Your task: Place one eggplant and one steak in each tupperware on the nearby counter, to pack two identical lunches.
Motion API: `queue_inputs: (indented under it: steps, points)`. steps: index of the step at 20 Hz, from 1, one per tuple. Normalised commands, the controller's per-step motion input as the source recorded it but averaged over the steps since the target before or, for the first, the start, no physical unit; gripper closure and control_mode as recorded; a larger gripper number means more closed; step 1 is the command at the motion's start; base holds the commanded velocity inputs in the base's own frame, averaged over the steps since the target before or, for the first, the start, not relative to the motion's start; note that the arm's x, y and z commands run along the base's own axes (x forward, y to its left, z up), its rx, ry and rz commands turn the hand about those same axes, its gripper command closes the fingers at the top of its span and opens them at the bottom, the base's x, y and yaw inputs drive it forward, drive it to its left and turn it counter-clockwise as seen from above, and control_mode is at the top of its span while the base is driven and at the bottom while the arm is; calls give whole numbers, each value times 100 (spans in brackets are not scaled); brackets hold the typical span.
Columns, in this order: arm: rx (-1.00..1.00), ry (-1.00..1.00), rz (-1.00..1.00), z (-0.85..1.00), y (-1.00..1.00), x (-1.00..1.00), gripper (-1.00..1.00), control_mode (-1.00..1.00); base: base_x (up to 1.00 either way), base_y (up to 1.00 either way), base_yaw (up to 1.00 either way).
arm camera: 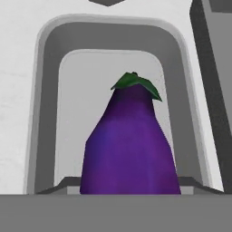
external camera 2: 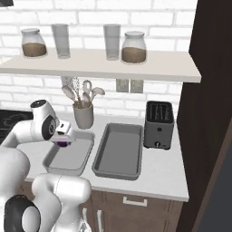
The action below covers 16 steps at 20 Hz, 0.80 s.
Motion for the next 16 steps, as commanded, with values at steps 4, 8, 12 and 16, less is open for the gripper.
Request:
queue_inputs:
  steps: [4,8,12,16]
  points:
    - [0,0,0,-86,0,52,-100,-100,0,0,0]
    - [0,-3,0,-20,0,37,-100,-100,0,0,0]
    - [0,0,0,0,0,11,-100,-100,0,0,0]
    - [3,0,0,13,0,0,-100,-100,0,0,0]
